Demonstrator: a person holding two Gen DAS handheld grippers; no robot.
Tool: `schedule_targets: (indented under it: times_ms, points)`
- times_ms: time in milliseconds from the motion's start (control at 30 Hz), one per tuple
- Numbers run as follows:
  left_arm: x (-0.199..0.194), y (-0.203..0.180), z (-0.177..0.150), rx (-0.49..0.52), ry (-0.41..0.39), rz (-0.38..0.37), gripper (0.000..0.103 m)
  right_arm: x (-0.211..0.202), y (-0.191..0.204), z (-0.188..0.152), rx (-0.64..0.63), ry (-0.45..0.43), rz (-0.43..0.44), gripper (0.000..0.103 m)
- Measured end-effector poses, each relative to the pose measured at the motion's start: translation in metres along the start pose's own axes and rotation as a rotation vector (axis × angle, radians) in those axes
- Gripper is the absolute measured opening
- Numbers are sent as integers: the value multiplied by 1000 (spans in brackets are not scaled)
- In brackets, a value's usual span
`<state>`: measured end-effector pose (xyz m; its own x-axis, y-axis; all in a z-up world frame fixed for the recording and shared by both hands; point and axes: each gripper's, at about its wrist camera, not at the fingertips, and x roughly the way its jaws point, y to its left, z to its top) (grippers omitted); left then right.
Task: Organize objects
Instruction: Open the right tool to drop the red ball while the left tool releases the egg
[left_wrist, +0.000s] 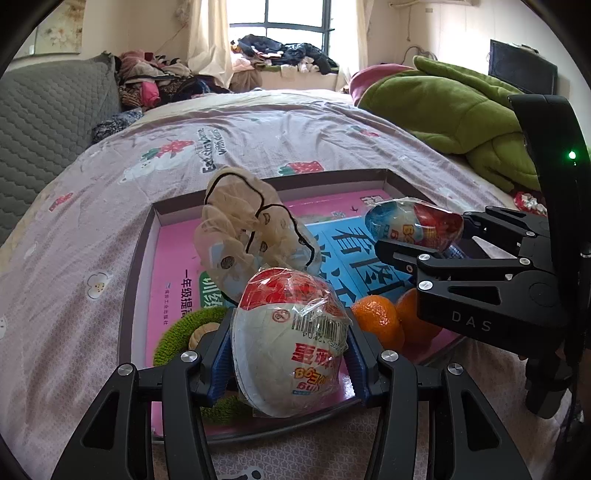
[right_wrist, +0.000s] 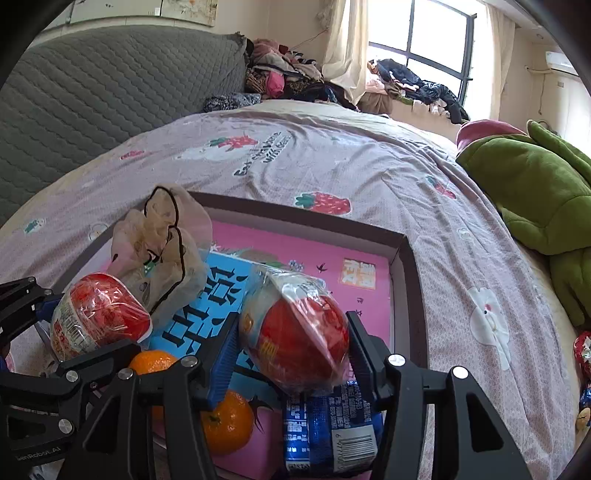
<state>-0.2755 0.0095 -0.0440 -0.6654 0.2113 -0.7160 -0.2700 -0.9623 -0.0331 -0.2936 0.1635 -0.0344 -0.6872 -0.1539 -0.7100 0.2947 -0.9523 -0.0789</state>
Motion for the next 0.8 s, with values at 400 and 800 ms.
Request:
schedule_targets:
  times_ms: [400,800]
  points:
    - [3,1,-1,-3,9,-2,54,3,1,-1,1,28,6,55]
    - [4,5,0,-15,17,-1,62,-3,-5,0,27,40,18,56]
